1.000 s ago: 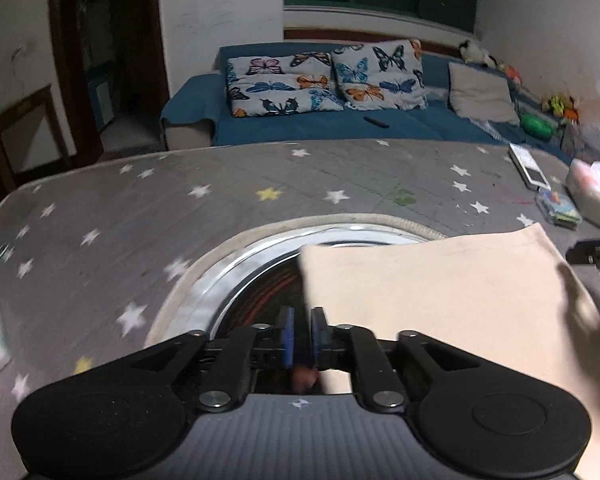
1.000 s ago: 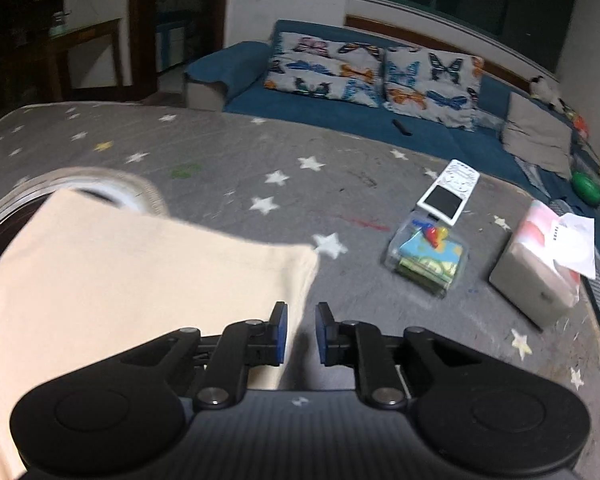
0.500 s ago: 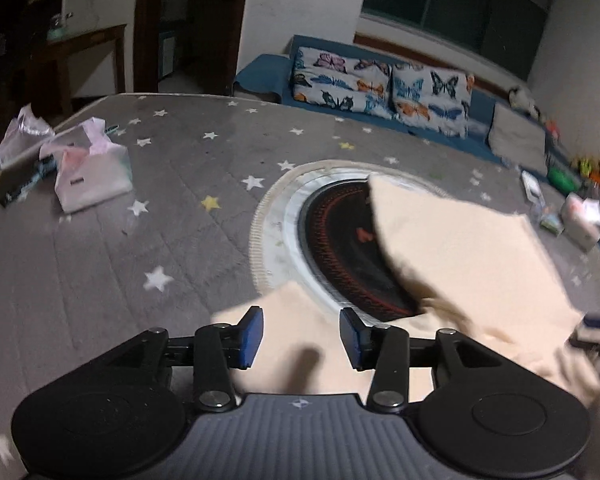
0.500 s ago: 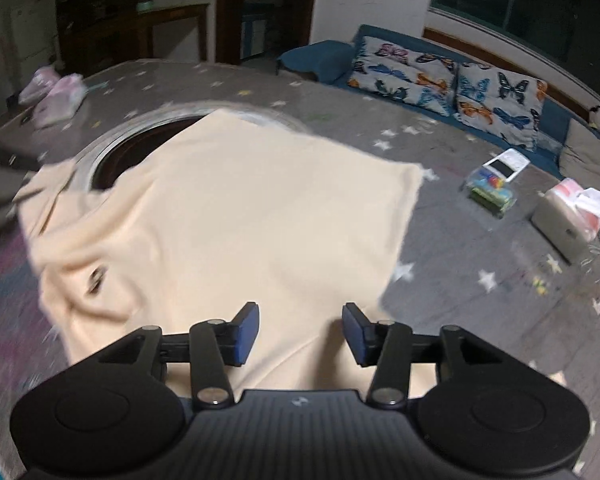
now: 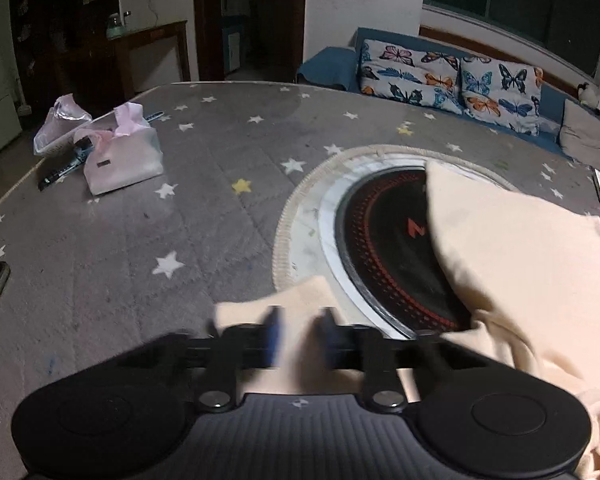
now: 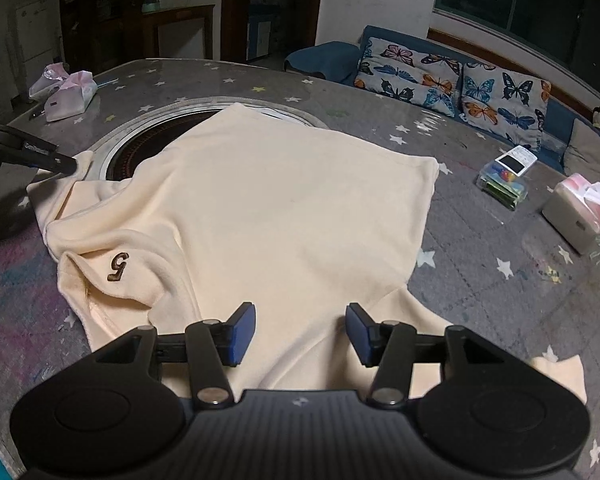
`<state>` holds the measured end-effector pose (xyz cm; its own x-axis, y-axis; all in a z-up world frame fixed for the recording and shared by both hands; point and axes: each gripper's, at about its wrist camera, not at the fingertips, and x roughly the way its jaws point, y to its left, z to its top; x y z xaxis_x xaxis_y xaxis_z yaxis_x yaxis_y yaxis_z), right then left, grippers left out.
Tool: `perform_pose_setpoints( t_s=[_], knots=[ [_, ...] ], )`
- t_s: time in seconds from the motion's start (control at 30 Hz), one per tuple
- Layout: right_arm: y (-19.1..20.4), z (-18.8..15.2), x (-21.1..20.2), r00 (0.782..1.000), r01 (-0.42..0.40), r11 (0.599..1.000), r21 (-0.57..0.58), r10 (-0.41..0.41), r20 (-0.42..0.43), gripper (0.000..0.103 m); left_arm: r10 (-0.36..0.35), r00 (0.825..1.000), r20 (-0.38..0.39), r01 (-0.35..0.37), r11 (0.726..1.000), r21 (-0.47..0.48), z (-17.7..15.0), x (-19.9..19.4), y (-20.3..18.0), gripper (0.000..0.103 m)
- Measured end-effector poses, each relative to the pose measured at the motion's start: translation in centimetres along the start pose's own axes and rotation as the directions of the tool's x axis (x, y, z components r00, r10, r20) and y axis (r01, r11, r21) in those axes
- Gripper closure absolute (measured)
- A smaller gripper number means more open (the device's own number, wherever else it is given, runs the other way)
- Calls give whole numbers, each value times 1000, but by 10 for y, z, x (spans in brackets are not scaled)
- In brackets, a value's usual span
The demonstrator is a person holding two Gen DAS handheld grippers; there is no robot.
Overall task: Fold clothes
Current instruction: 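Withdraw both grippers from the spread sweatshirt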
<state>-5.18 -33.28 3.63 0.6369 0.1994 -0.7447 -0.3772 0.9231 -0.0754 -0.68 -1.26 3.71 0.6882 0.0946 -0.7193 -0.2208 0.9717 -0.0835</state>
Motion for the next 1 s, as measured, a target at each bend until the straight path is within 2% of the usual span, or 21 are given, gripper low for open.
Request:
perform_pose_setpoints(
  t_s=[0.07,0.23,0.33,0.5,0.53,0.63,0.7,0.87,1.0],
  knots=[
    [-1,-1,0,1000,0,1000,5,0,-1,52,-22,999,26,23,998,-50,7,-4,20,102],
    [-2,-2,2,1000,4,1000,3,-4,-9,52,19,987,159,-6,996,-85,28,-24,70,103],
    [-1,-2,3,1000,5,1000,3,-5,-11,52,-49,990,134,66,990,-124,33,-28,90,103],
    [0,0,5,1000,9,1000,-1,-9,-15,50,-145,988,58,150,985,-84,14,-27,61,99],
    [0,1,5,1000,9,1000,-3,-9,-16,50,-139,989,45,143,987,-77,12,-24,53,98],
    [2,2,4,1000,6,1000,-15,-7,-16,50,-110,994,7,110,992,-58,7,-13,29,82],
    [3,3,3,1000,0,1000,-19,0,-13,50,-90,996,-18,89,995,-44,4,-6,14,65],
    [3,2,4,1000,-15,1000,-18,14,-7,49,28,999,-20,-28,1000,1,4,7,-13,55],
    [2,3,5,1000,-25,1000,-14,25,-2,49,81,997,-16,-80,997,13,5,13,-21,45]
  ],
)
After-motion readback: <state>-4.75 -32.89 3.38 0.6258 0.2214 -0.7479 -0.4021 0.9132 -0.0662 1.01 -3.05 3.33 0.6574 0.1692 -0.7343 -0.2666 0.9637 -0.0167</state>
